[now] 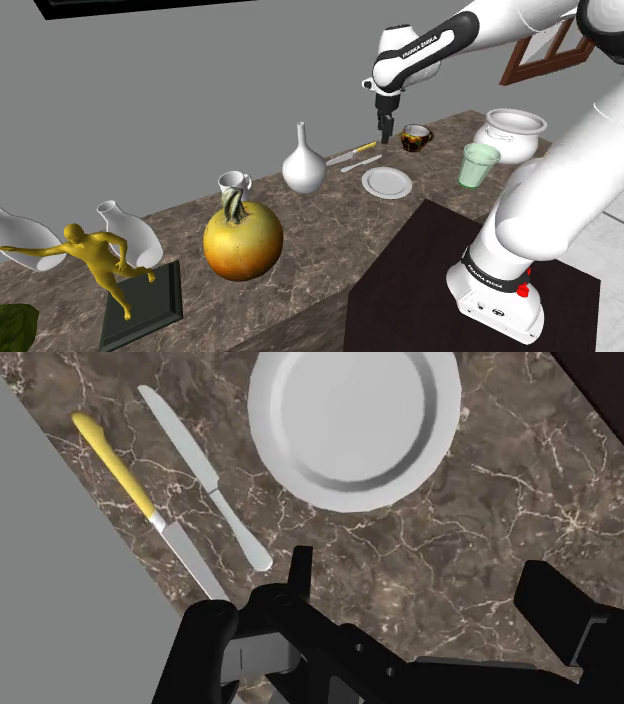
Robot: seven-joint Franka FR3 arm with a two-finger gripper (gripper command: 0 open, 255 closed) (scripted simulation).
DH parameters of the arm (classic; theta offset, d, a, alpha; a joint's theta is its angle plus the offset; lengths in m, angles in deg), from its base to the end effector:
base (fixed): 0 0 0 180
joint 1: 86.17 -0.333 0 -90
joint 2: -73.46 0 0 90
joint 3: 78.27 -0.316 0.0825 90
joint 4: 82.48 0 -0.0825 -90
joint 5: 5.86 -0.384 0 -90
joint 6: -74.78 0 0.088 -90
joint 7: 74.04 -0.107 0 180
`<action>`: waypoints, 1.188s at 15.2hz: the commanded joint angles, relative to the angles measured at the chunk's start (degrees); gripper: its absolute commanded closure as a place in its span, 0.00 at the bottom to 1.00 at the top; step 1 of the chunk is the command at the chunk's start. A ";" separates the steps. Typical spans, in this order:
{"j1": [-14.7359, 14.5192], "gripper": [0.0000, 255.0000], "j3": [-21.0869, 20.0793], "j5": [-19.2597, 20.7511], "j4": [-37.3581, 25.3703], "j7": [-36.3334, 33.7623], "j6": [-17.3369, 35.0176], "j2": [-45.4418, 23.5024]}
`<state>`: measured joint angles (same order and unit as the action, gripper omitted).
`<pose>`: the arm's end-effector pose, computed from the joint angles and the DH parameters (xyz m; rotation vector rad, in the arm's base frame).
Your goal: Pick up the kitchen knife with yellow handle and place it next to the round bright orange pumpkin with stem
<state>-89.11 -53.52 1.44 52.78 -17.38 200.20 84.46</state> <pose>0.4396 -0.1828 0.3972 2.9360 1.0530 -0.0164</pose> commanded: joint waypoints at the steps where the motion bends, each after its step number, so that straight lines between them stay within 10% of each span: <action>1: -0.58 0.00 1.42 -2.17 -2.52 5.15 2.24 -4.97; 18: 9.30 0.00 -5.22 -20.97 -36.25 40.18 6.95 -46.78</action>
<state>-80.79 -57.96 -19.05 19.71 21.30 207.65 40.35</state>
